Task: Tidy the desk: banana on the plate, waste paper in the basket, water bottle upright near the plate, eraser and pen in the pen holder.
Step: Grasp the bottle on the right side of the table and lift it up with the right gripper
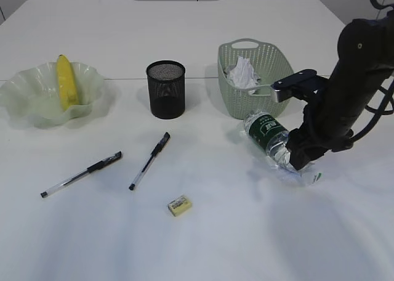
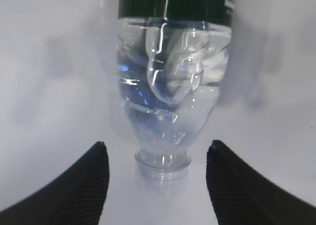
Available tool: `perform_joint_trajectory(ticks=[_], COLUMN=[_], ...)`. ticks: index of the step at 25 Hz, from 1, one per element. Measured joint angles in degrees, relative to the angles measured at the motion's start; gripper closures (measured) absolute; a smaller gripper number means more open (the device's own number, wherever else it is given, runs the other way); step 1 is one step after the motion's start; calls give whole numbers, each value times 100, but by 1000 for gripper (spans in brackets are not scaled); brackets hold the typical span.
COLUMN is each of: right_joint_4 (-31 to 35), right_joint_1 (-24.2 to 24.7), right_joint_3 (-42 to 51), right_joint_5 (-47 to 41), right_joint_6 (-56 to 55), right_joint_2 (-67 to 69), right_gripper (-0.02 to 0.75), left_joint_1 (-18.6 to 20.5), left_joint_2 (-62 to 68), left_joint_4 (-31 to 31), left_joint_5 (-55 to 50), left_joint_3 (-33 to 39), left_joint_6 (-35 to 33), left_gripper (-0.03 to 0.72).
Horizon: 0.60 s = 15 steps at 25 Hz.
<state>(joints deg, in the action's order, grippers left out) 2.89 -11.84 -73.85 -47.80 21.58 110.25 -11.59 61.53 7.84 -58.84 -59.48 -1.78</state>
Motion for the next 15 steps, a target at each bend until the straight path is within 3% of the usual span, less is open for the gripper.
perform_joint_trajectory(ticks=[15], right_joint_4=[0], right_joint_1=[0], right_joint_3=[321], right_joint_5=[382], right_joint_6=[-185], right_joint_2=[97], right_gripper=[276], left_joint_1=[0], left_joint_2=[0], left_joint_4=[0], left_joint_5=[12], left_joint_3=[0], left_joint_6=[0], left_gripper=[350])
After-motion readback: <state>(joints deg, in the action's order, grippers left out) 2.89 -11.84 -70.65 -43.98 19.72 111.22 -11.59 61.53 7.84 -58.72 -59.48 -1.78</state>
